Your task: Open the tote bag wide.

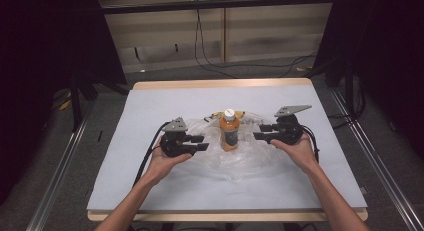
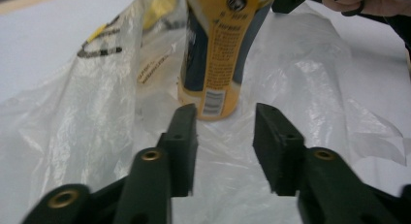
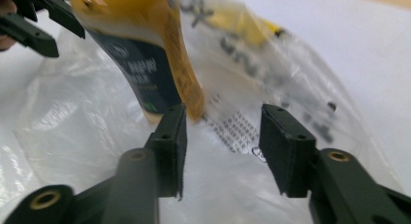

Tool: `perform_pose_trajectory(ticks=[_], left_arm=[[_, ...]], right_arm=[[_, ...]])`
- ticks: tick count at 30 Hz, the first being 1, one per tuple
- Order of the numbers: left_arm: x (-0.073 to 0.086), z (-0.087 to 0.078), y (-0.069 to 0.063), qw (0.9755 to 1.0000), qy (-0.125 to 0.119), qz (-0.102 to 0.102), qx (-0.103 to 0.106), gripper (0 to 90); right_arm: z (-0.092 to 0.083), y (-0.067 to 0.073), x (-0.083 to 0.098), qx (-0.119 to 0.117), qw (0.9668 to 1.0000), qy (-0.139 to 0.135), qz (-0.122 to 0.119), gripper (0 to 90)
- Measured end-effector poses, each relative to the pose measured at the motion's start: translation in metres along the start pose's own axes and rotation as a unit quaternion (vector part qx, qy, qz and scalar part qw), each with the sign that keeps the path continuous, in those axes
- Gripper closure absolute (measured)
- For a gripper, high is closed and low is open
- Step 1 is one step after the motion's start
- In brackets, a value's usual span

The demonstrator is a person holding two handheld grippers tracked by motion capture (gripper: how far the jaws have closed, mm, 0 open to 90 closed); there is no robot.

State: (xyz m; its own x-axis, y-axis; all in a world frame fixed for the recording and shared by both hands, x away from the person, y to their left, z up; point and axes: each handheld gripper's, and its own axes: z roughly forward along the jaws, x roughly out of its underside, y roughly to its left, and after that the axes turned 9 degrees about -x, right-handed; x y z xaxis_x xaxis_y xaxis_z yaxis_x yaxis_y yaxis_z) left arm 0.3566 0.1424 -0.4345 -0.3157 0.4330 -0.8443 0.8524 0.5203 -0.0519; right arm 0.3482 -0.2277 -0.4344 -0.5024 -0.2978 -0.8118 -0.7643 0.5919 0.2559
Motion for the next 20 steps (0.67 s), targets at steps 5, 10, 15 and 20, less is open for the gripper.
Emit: perform_pose_trajectory(ticks=[5, 10, 15, 20], left_arm=[[0.002, -0.018, -0.007, 0.9991, -0.03, -0.008, -0.03, 31.6], [0.015, -0.045, -0.004, 0.9961, -0.063, -0.028, -0.055, 14.0], [0.03, -0.071, -0.003, 0.9925, -0.083, -0.043, -0.079, 8.5], [0.048, -0.09, -0.002, 0.9863, -0.104, -0.058, -0.114, 6.3]], right_arm=[[-0.015, 0.011, 0.003, 0.006, 0.9992, -0.039, 0.003, 35.8], [-0.035, 0.021, 0.016, 0.035, 0.9971, -0.067, 0.011, 19.2], [-0.056, 0.036, 0.034, 0.063, 0.9926, -0.103, 0.013, 10.9], [-0.076, 0.049, 0.054, 0.087, 0.9858, -0.141, 0.025, 10.3]])
